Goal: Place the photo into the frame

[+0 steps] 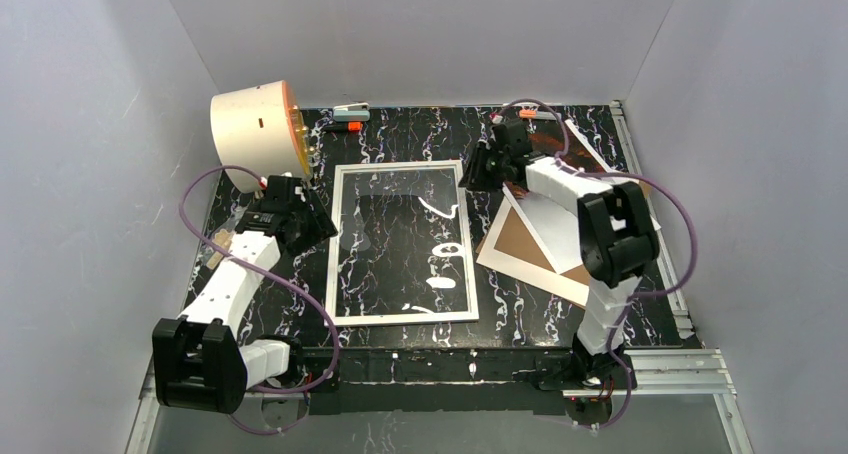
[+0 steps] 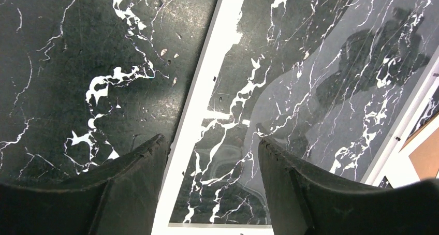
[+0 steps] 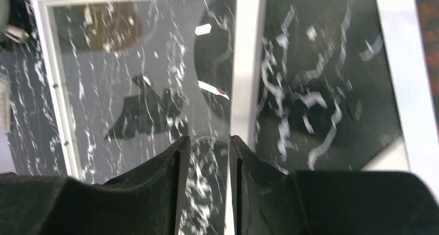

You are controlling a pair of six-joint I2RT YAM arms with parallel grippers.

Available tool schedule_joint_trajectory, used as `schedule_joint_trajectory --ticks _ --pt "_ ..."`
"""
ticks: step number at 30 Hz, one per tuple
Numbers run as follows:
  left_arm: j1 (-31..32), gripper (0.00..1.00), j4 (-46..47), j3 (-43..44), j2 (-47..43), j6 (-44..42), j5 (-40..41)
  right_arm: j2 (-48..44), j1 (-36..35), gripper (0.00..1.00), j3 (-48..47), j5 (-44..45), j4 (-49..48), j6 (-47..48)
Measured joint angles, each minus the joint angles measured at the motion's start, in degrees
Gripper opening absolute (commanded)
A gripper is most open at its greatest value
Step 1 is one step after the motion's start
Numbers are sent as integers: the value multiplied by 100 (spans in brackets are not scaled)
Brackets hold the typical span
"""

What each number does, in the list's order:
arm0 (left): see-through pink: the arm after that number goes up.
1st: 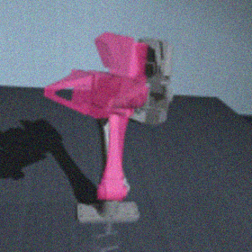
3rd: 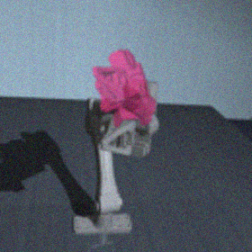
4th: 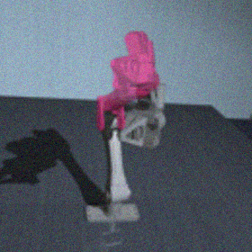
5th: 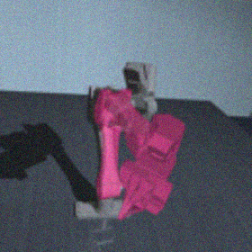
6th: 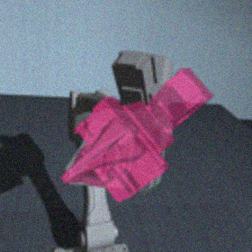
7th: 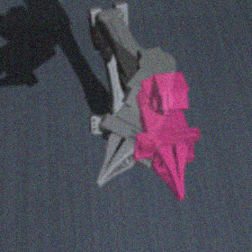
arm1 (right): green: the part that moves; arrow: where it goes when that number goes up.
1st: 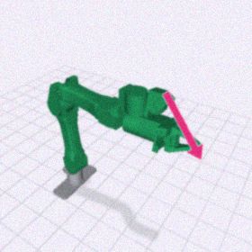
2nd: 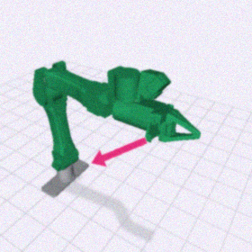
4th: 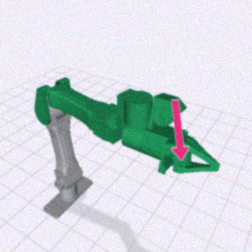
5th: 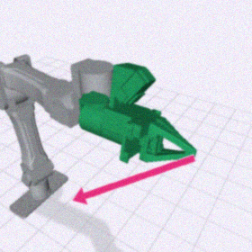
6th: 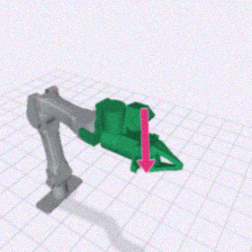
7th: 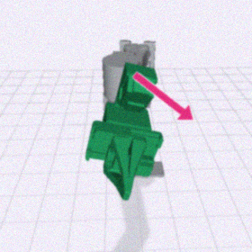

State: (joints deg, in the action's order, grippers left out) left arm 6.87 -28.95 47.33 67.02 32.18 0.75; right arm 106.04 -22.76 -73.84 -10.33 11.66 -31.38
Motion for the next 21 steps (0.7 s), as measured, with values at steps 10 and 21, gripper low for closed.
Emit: schedule_joint_trajectory --ticks 10,21 --pt "0 63 284 -337 221 105 -35 1652 -214 41 -1451 -374 -503 -144" --pt "0 63 372 -389 247 107 -35 2094 -271 45 -1803 -22 -614 -164"
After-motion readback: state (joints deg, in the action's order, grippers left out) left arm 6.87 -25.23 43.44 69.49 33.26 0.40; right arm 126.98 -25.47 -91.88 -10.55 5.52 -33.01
